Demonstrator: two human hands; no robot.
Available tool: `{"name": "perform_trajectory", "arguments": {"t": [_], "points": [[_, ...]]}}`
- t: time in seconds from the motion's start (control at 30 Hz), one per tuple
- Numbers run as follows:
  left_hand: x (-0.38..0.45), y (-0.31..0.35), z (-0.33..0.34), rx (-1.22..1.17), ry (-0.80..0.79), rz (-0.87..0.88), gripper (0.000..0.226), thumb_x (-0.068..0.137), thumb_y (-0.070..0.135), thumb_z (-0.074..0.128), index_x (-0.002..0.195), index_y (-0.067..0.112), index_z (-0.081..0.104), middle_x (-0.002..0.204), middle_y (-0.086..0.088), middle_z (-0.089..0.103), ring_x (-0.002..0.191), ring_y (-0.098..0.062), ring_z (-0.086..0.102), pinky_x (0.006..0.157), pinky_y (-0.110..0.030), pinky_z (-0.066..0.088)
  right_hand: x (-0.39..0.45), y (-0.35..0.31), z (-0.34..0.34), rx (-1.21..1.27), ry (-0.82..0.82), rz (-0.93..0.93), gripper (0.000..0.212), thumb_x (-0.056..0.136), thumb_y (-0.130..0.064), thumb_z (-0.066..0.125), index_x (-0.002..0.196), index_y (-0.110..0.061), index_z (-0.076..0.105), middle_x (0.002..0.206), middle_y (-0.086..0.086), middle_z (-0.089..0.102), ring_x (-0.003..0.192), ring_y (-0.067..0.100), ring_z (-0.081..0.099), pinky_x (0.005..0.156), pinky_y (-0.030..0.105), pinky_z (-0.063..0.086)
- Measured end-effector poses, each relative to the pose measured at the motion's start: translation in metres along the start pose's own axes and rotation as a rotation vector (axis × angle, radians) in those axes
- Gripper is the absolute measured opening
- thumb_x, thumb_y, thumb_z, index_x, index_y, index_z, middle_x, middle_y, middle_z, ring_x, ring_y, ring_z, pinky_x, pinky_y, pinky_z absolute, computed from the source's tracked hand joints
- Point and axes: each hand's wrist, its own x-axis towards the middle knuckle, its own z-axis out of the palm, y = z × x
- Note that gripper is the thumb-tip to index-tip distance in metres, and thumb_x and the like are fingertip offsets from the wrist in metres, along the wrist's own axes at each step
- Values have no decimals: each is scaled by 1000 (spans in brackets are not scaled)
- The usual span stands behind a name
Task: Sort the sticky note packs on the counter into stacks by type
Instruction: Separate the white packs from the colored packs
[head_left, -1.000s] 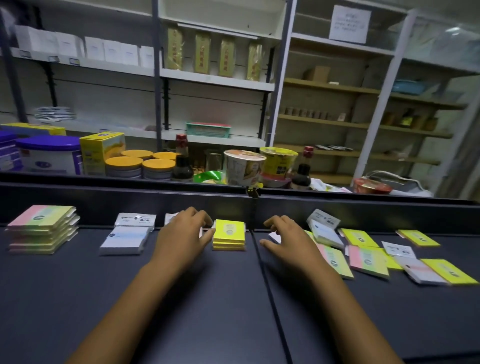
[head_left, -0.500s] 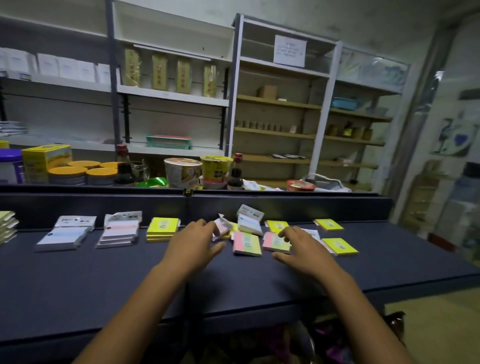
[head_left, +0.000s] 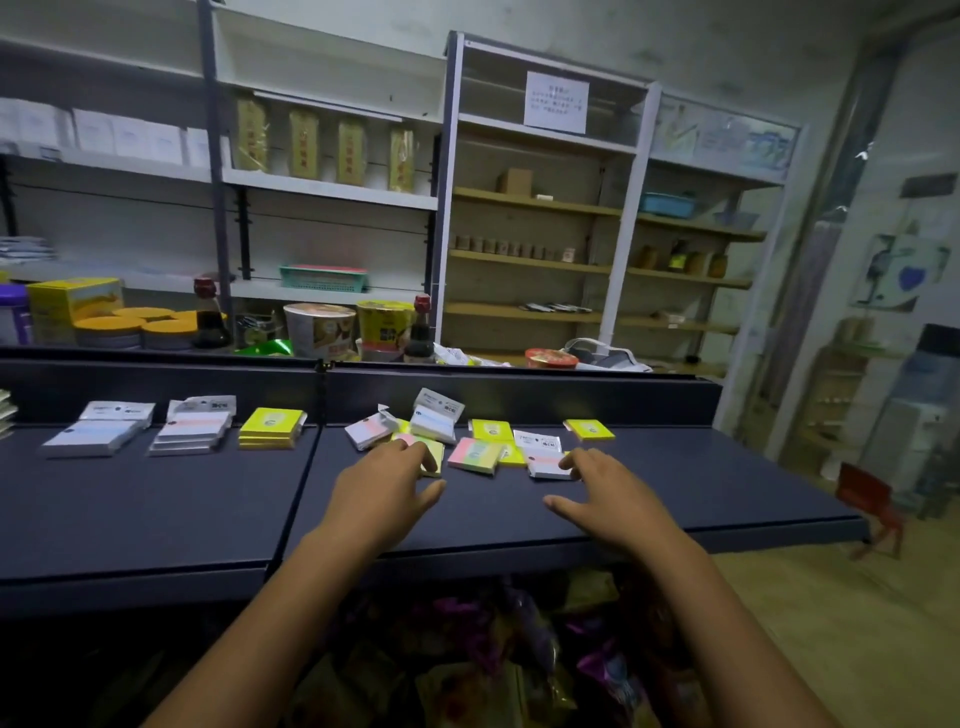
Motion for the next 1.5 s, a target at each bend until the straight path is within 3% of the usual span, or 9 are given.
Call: {"name": "perform_trajectory", "arguments": {"t": [0.3, 0.63, 0.9, 1.07, 1.17, 1.5], "points": [[33, -12, 13, -6, 22, -106, 28, 95, 50, 52, 115, 32, 58, 113, 11, 61, 102, -12, 59, 80, -34, 53, 44, 3, 11, 41, 10, -57, 50, 90, -54, 61, 131, -27, 50, 132, -6, 54, 122, 14, 51, 94, 36, 51], [136, -45, 74, -94, 60, -224, 27, 93, 45, 56, 114, 29, 60, 112, 8, 61, 104, -15, 59, 78, -33, 50, 155, 25, 46, 3, -4, -103, 46, 89, -55, 62, 123, -26, 52, 124, -7, 55, 118, 14, 52, 95, 37, 48], [195, -80, 115, -15, 3, -285, 33, 92, 45, 57, 119, 25, 56, 114, 1, 61, 108, -21, 56, 77, -35, 49, 226, 34, 85, 47, -17, -134, 45, 89, -58, 60, 123, -29, 51, 122, -11, 55, 116, 9, 52, 89, 34, 50], [208, -90, 129, 51, 20, -289, 41, 87, 54, 61, 114, 23, 58, 104, 1, 68, 105, -24, 58, 73, -35, 49, 254, 28, 102, 97, -24, -164, 43, 88, -53, 63, 121, -27, 52, 118, -10, 55, 113, 11, 53, 90, 35, 50], [209, -88, 130, 91, 24, -306, 37, 85, 49, 65, 111, 23, 58, 102, -1, 69, 100, -25, 60, 71, -34, 47, 263, 22, 108, 107, -26, -171, 43, 87, -53, 63, 121, -29, 53, 119, -11, 55, 112, 9, 54, 90, 36, 52], [207, -90, 122, -274, -1, -501, 41, 73, 32, 77, 113, 29, 67, 106, 6, 71, 97, -19, 66, 79, -35, 56, 277, 10, 109, 153, 5, -211, 45, 86, -55, 64, 122, -30, 53, 119, -14, 56, 111, 7, 54, 89, 34, 52]]}}
